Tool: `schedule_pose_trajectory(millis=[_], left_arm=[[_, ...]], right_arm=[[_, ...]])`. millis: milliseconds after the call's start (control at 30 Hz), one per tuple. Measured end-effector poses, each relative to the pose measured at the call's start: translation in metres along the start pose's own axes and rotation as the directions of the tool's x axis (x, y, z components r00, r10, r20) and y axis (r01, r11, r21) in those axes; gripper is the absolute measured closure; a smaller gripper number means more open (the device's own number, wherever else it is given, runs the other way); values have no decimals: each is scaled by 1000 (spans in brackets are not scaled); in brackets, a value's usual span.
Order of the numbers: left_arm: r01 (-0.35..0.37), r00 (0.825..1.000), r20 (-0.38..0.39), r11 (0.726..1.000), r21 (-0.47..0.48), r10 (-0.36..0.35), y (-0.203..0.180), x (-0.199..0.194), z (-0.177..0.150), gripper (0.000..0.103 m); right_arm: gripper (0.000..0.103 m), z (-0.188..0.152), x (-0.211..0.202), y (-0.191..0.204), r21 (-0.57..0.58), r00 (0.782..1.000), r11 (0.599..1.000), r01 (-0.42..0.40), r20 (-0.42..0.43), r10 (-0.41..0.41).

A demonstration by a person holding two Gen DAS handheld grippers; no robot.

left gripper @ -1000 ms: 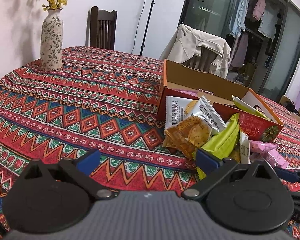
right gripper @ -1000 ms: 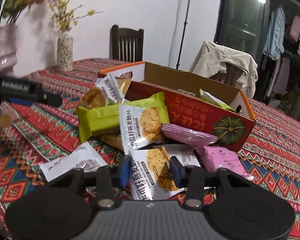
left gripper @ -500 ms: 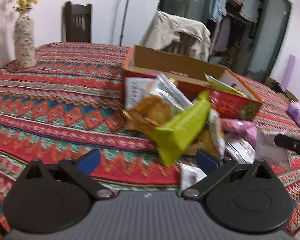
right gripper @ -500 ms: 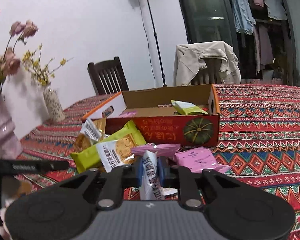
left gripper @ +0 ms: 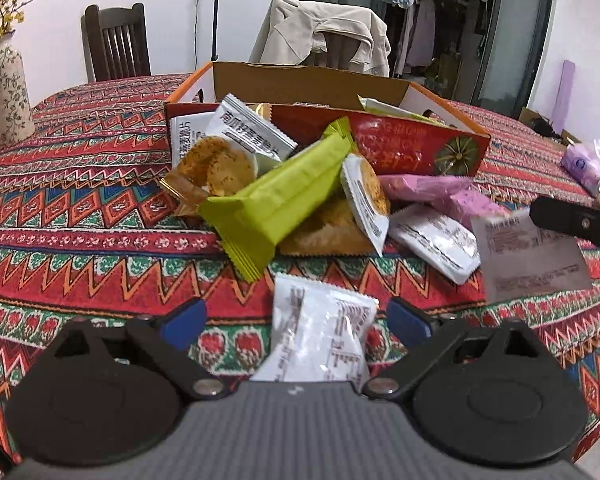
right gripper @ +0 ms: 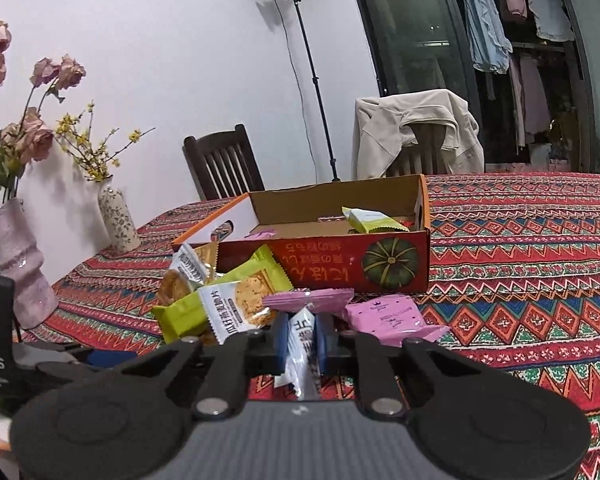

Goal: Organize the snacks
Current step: 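Grasp a white cracker packet with the right tool while the left tool grasps another white packet, then carry both white packets into the cardboard box and open both tools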

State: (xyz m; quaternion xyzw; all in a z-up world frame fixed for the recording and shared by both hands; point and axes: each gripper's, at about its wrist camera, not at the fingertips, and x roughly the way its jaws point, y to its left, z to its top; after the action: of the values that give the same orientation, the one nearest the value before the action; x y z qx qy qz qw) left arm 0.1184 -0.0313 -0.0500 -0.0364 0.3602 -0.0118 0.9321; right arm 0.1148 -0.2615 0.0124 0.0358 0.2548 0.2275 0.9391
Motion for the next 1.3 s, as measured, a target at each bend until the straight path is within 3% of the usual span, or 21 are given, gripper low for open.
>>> schedule_pose_trajectory(millis=[100,167,467,667,1100,1300], left_arm=[[-17,1000,2,1000,18,17,-5,-1,-4,27],[-12,1000,13,999,30,12,-6,-4,-5,54],[29,996,83,999,32,-32,-3,-25,1,58],[55,984,165,997,49,-62,0,-46,14,58],[36,955,293,998,46,-48,7,-45,92,58],[2,957,290,999,46,-15,7,-26,134,58]], right_arm=[[89,-2,1,-1,3,1000,1000,-10,-3,10],[89,-3,0,-1,4,1000,1000,-13,-4,13],[90,-3,-6,1,-4,1000,1000,-15,17,15],[90,4,-12,3,-11,999,1000,-3,49,3],[90,55,4,0,-12,990,1000,15,138,-13],[91,92,30,-1,-13,989,999,34,143,-32]])
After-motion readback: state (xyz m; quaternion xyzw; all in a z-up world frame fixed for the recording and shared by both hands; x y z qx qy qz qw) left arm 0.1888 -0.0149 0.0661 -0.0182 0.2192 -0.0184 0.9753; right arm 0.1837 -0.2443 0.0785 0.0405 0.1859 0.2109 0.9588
